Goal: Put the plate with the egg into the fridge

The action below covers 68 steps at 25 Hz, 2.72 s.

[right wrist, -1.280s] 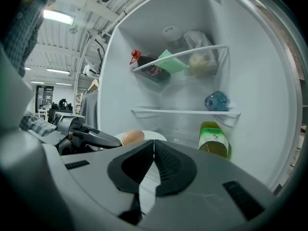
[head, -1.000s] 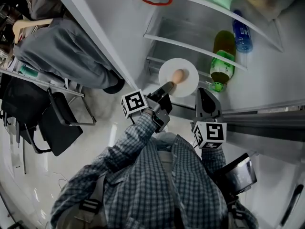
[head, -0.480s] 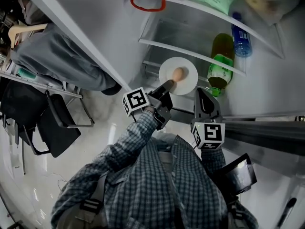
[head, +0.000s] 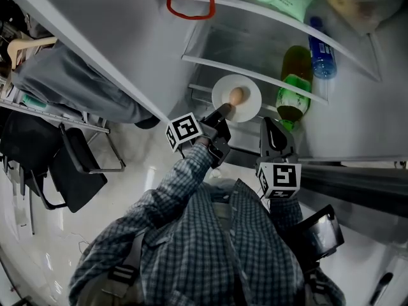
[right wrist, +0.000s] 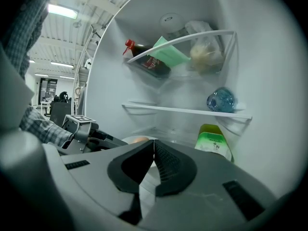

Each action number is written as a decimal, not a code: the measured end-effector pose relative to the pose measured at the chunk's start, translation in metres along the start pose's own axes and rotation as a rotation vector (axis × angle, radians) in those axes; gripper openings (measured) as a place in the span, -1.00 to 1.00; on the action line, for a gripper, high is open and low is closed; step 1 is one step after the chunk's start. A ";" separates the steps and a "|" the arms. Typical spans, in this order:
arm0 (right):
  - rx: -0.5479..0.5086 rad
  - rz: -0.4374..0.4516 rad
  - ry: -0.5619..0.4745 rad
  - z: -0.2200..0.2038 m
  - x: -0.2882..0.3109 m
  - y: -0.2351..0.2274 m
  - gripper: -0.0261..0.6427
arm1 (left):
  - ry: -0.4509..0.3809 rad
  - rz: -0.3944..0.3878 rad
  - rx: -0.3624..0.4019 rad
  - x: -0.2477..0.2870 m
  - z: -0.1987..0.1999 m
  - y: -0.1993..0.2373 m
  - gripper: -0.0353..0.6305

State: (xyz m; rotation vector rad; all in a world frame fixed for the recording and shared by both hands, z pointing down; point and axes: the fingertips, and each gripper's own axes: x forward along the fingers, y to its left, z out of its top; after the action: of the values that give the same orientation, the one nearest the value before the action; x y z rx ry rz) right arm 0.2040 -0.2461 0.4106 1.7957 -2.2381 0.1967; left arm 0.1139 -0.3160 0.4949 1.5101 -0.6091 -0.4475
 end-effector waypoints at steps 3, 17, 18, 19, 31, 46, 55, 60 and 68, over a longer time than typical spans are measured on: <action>-0.035 0.000 0.019 -0.004 0.004 -0.001 -0.90 | 0.001 0.020 -0.001 0.003 0.003 0.008 -0.82; -0.309 0.032 0.133 -0.023 0.029 0.018 -0.90 | 0.003 0.045 -0.021 0.013 0.012 0.024 -0.82; -0.346 0.034 0.152 -0.026 0.031 0.021 -0.90 | 0.005 0.048 -0.021 0.014 0.012 0.024 -0.82; -0.384 0.036 0.168 -0.029 0.033 0.024 -0.90 | 0.009 0.052 -0.019 0.014 0.012 0.025 -0.82; -0.846 0.108 0.243 -0.057 0.051 0.050 -0.90 | 0.028 0.051 -0.010 0.021 0.008 0.025 -0.82; -1.186 0.126 0.300 -0.086 0.068 0.058 -0.71 | 0.029 0.043 -0.053 0.021 0.009 0.025 -0.82; -1.305 0.051 0.316 -0.086 0.073 0.050 -0.83 | 0.040 0.047 -0.051 0.023 0.005 0.024 -0.81; -1.328 0.036 0.328 -0.085 0.074 0.050 -0.84 | 0.044 0.040 -0.064 0.022 0.005 0.023 -0.82; -1.338 0.037 0.364 -0.088 0.076 0.051 -0.84 | 0.045 0.049 -0.066 0.021 0.007 0.024 -0.82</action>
State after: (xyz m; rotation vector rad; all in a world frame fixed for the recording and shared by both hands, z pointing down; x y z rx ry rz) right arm 0.1497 -0.2817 0.5200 0.8533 -1.4377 -0.7321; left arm 0.1240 -0.3337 0.5203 1.4359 -0.5898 -0.3916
